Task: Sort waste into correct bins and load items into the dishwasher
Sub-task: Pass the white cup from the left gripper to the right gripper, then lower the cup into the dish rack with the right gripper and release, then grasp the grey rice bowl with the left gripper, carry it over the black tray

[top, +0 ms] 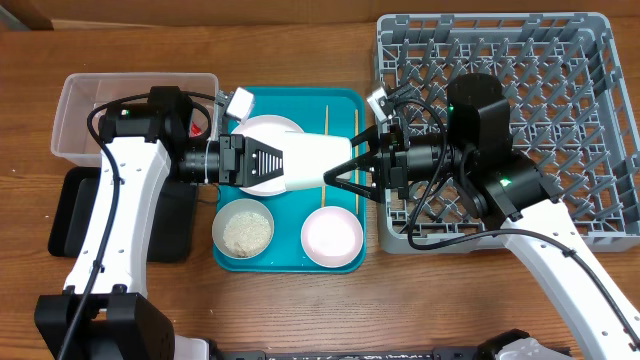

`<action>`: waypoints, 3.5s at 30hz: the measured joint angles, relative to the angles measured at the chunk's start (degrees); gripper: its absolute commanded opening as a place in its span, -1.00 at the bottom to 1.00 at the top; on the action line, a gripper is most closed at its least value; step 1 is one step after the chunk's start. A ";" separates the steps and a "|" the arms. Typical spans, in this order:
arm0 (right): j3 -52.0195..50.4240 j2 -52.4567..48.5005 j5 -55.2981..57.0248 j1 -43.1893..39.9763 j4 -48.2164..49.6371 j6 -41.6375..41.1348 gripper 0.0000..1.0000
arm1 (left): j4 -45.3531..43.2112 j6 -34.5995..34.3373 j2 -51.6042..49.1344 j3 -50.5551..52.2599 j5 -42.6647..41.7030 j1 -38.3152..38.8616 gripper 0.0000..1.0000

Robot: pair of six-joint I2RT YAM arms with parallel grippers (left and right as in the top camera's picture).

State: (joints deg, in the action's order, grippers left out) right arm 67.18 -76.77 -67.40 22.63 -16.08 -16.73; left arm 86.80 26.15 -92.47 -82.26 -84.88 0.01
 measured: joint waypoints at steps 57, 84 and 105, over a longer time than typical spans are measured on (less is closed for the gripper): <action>9.05 12.02 63.58 -1.60 -44.70 -15.63 1.00 | -10.14 -46.53 0.00 0.17 83.87 18.69 0.15; 9.05 11.56 63.60 -1.60 -46.64 -15.67 1.00 | -31.67 -53.00 -6.95 21.03 87.62 25.53 -0.92; 9.05 11.56 63.63 -1.60 -46.97 -15.67 1.00 | -20.37 -41.48 6.51 6.75 66.45 -4.57 -0.92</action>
State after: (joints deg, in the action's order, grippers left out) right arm 76.23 -65.21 -3.77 21.04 -63.05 -32.40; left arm 66.43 -15.33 -85.95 -75.50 -18.44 -4.56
